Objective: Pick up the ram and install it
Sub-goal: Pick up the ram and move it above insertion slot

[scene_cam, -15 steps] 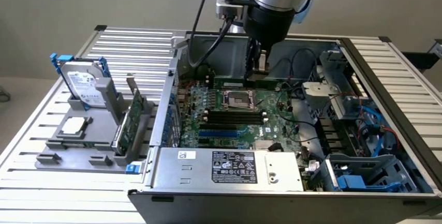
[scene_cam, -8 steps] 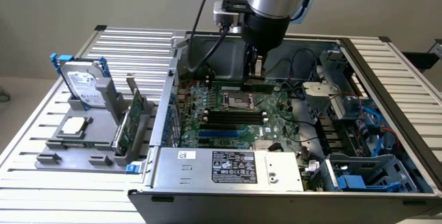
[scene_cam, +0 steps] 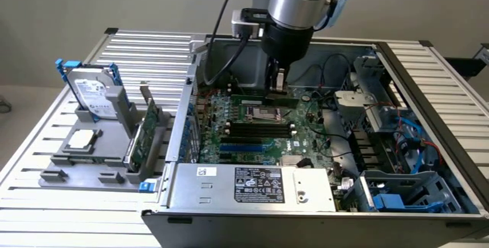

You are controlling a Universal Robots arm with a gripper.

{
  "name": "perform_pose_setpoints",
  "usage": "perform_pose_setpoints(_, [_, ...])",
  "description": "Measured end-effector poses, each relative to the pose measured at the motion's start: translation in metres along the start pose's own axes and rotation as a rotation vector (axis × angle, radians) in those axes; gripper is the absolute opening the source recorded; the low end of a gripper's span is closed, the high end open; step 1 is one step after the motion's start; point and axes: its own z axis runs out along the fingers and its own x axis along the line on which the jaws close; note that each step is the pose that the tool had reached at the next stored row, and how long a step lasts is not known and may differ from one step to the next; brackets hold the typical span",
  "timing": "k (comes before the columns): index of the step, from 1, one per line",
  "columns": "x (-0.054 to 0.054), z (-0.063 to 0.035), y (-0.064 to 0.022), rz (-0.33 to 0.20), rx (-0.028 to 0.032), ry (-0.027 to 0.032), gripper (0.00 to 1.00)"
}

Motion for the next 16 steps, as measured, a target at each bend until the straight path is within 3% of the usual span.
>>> perform_pose_setpoints(12, [-0.002, 0.0216, -0.0009, 0.001, 0.0001, -0.0002, 0.14])
perform_pose_setpoints(16, [-0.003, 0.0233, -0.0025, 0.001, 0.0011, -0.0001, 0.14])
